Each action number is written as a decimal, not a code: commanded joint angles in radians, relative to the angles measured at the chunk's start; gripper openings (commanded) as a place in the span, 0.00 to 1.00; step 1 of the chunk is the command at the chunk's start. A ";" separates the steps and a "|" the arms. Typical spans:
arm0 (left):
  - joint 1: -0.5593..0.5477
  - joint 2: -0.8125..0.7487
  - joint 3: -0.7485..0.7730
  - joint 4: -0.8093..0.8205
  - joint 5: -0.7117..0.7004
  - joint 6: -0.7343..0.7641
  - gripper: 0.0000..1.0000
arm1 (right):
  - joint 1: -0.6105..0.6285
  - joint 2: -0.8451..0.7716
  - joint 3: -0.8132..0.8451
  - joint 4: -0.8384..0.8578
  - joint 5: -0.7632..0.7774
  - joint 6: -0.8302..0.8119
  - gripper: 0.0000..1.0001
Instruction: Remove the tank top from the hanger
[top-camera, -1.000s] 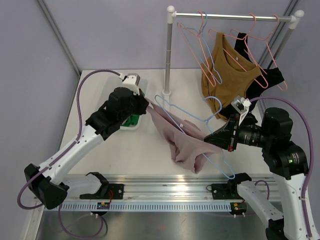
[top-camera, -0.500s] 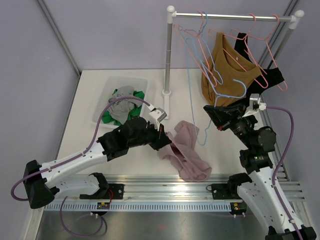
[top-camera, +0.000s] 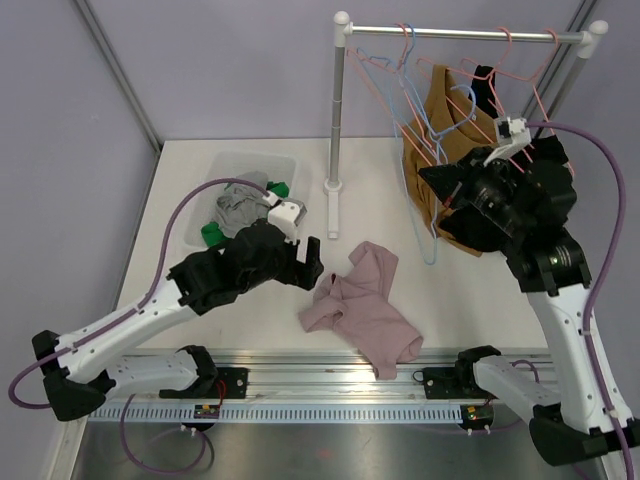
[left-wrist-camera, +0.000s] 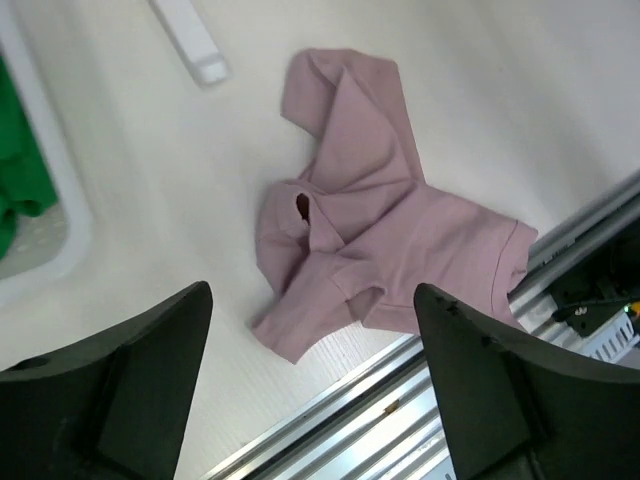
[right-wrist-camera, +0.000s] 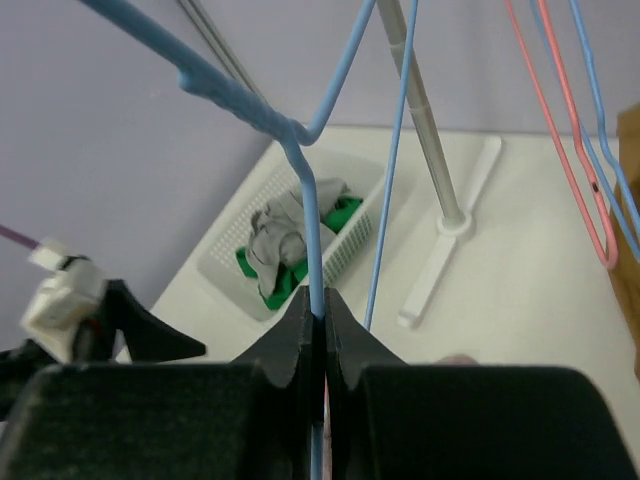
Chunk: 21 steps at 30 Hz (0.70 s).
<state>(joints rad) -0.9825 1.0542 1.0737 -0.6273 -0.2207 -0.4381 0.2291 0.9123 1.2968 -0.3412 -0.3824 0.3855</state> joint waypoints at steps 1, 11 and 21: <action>0.002 -0.071 0.107 -0.187 -0.146 0.002 0.99 | 0.006 0.105 0.126 -0.274 0.020 -0.096 0.00; 0.002 -0.275 0.060 -0.322 -0.242 0.105 0.99 | 0.007 0.416 0.511 -0.415 0.065 -0.157 0.00; 0.008 -0.421 -0.115 -0.184 -0.279 0.147 0.99 | 0.038 0.786 0.918 -0.501 0.016 -0.129 0.00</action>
<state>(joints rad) -0.9806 0.6464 0.9703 -0.8955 -0.4690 -0.3206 0.2386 1.6325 2.1159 -0.7994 -0.3584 0.2611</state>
